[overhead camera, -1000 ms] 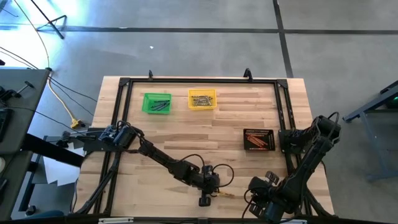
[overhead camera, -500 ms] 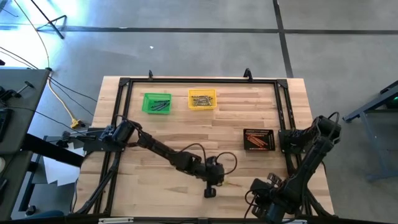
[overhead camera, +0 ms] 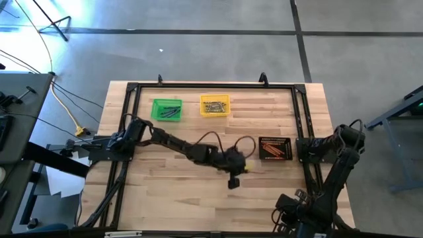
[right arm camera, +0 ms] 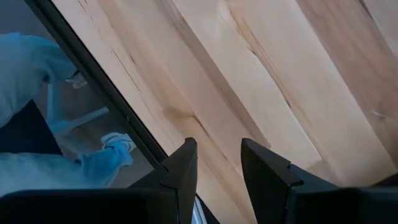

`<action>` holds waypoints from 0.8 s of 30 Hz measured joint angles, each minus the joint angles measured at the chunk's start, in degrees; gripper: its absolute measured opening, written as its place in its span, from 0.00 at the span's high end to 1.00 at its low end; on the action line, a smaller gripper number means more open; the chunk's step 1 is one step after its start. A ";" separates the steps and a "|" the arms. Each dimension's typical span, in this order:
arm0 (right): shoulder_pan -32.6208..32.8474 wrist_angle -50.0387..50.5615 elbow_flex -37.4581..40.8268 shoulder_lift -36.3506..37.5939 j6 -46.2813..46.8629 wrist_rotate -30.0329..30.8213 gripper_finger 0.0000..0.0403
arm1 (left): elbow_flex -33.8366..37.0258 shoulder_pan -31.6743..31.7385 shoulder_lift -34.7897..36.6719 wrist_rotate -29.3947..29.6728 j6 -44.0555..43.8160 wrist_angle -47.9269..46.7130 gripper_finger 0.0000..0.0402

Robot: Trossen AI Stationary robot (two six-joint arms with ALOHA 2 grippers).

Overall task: Sort crayons
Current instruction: Put the orange crayon into the black bin

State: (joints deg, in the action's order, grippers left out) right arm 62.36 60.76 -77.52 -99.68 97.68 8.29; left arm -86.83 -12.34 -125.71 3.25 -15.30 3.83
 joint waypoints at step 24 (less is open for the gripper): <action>0.63 10.86 0.00 0.00 -0.01 0.07 0.71 | -11.69 11.02 -0.21 -5.07 14.02 4.68 1.00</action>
State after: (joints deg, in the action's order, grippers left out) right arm 62.99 71.62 -77.52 -99.68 97.67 8.36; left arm -98.52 -1.32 -125.92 -1.82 -1.28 8.51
